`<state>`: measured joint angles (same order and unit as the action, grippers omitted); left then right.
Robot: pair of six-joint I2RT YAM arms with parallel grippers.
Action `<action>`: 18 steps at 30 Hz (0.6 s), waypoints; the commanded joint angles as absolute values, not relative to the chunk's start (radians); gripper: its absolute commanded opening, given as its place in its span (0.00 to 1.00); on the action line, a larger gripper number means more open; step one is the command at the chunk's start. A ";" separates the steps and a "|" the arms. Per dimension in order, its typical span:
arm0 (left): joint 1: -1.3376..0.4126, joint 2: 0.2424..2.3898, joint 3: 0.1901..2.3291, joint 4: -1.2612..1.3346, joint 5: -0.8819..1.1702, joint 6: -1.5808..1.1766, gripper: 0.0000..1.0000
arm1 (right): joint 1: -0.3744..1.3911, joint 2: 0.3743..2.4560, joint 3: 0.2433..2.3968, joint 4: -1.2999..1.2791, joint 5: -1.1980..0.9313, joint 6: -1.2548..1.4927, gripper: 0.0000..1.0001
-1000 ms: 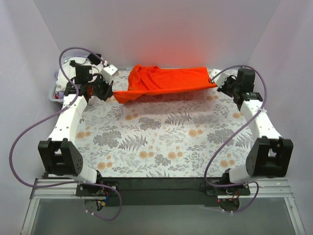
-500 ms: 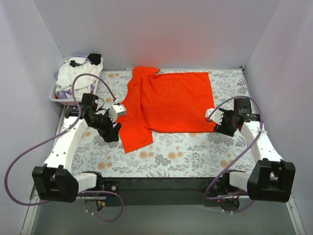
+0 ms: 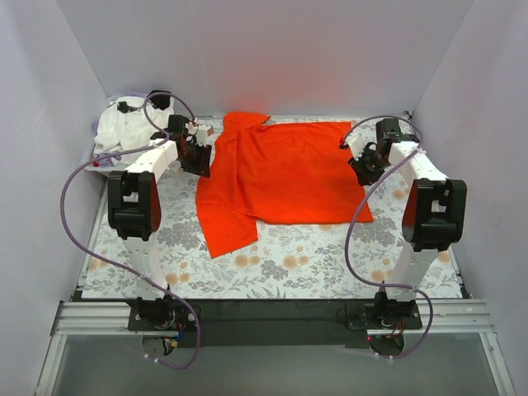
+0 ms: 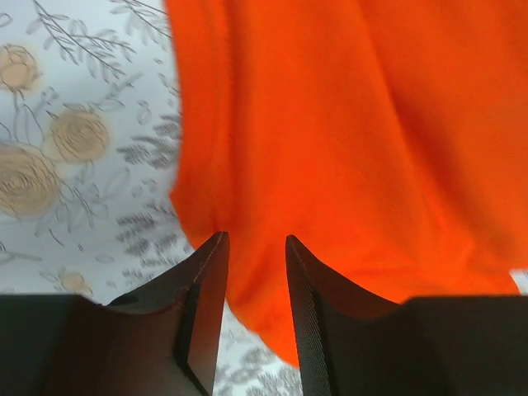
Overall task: Fold and stack the t-shirts
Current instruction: Flatten the tshirt out
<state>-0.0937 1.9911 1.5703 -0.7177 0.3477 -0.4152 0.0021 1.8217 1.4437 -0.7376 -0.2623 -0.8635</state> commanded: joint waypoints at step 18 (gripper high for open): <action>-0.095 1.795 1.143 -0.637 -0.040 -0.468 0.13 | 0.057 1.844 1.143 -0.703 -0.071 -0.833 0.11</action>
